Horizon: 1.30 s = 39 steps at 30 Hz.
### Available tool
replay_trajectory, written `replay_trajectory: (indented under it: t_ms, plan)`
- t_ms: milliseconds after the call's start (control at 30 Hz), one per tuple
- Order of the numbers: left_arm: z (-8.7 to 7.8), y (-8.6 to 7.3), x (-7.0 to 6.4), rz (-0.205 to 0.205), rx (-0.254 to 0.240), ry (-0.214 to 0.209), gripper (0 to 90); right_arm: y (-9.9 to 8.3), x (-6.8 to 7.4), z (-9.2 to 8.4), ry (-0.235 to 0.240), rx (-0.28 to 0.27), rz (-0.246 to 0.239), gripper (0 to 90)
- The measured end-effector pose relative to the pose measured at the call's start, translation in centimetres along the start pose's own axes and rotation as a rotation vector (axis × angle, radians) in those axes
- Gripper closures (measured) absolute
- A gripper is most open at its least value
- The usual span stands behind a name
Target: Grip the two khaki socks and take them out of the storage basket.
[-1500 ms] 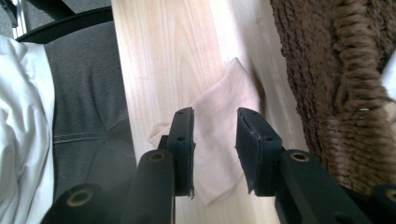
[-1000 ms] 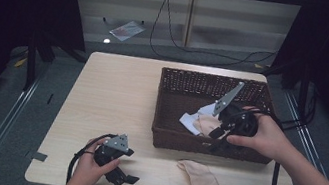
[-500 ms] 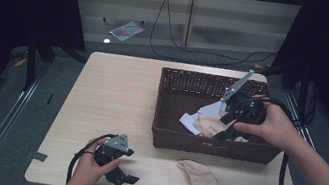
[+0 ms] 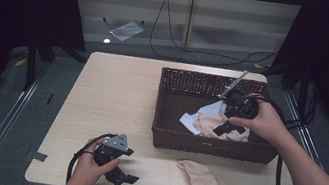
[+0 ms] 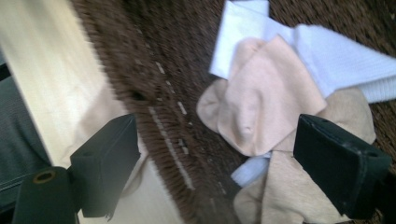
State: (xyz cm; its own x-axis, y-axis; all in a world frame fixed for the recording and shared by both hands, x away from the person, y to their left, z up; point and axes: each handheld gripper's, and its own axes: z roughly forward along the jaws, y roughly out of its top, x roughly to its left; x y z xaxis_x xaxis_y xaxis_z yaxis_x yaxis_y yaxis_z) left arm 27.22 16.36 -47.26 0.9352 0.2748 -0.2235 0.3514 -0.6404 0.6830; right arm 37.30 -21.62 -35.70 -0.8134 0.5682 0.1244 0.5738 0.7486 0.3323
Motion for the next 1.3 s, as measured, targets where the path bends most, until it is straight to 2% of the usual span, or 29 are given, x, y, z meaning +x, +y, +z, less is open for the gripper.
replay_trajectory:
  t_ms: [200, 567, 1033, 1133, 1167, 1200, 1300]
  plan:
    - [-0.1, 0.0, 0.0, -0.002, -0.001, 0.000, 3.1, -0.3, -1.4, 2.1, -0.018, 0.029, 0.037, 11.3]
    - [-0.1, 0.0, 0.0, 0.000, 0.001, 0.001, 3.1, -0.7, -3.1, 4.9, -0.046, 0.035, 0.098, 11.1]
    - [-0.1, -0.1, 0.1, -0.002, -0.007, -0.002, 3.1, -0.6, -4.4, 6.5, -0.062, 0.035, 0.120, 19.5]
    - [0.0, -0.1, 0.1, -0.003, -0.007, -0.002, 3.1, -0.6, -4.6, 6.7, -0.062, 0.027, 0.115, 20.2]
    - [0.0, -0.1, 0.1, -0.003, -0.007, -0.003, 3.2, -0.5, -4.9, 7.0, -0.061, 0.025, 0.092, 23.9]
    - [0.0, -0.1, 0.1, -0.003, -0.007, -0.003, 3.1, -0.5, -4.8, 7.0, -0.060, 0.023, 0.101, 24.6]
    - [0.0, -0.1, 0.1, -0.005, -0.007, -0.002, 3.1, -0.4, -4.9, 7.5, -0.057, 0.023, 0.088, 26.0]
